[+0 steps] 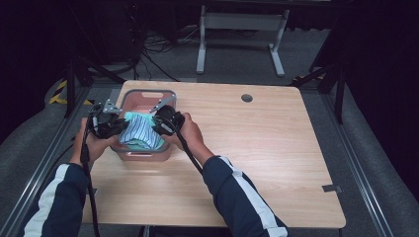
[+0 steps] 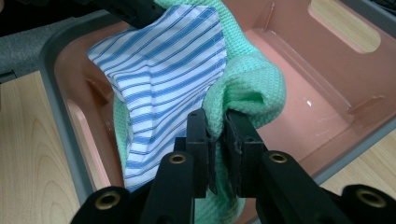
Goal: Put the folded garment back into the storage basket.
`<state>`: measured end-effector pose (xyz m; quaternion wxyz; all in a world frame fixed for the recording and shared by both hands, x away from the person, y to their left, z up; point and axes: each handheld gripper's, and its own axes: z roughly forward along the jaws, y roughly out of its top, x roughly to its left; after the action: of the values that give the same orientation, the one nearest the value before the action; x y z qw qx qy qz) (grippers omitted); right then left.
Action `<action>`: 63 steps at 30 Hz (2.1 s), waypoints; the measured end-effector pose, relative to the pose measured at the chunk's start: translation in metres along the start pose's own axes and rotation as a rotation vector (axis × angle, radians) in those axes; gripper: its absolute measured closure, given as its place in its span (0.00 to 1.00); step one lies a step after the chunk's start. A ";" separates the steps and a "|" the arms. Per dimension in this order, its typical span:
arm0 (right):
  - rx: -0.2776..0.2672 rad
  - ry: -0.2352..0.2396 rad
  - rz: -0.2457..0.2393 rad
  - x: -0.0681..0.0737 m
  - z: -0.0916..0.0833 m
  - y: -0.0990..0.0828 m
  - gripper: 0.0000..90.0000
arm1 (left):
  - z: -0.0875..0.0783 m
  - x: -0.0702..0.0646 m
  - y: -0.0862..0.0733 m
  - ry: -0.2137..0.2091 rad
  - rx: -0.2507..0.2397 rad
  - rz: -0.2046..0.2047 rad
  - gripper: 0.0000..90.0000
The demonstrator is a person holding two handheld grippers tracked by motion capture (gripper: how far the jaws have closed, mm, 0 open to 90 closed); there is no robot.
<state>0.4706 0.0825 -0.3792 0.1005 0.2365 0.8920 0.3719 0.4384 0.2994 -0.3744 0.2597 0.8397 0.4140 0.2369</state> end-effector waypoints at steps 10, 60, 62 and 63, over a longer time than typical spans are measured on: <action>0.032 0.006 0.003 0.000 0.006 -0.004 0.88 | 0.002 0.002 -0.003 -0.009 0.004 0.010 0.89; -0.021 -0.132 -0.064 -0.019 -0.097 -0.052 0.71 | -0.044 -0.068 0.017 -0.077 -0.202 0.090 0.66; -0.020 -0.135 -0.055 -0.020 -0.100 -0.057 0.71 | -0.045 -0.072 0.017 -0.088 -0.212 0.097 0.65; -0.017 -0.138 -0.057 -0.021 -0.101 -0.059 0.70 | -0.046 -0.075 0.018 -0.093 -0.217 0.105 0.64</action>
<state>0.4326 -0.0269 -0.3499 0.1744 0.2352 0.8862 0.3591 0.3797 0.2400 -0.3424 0.3551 0.8372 0.3291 0.2544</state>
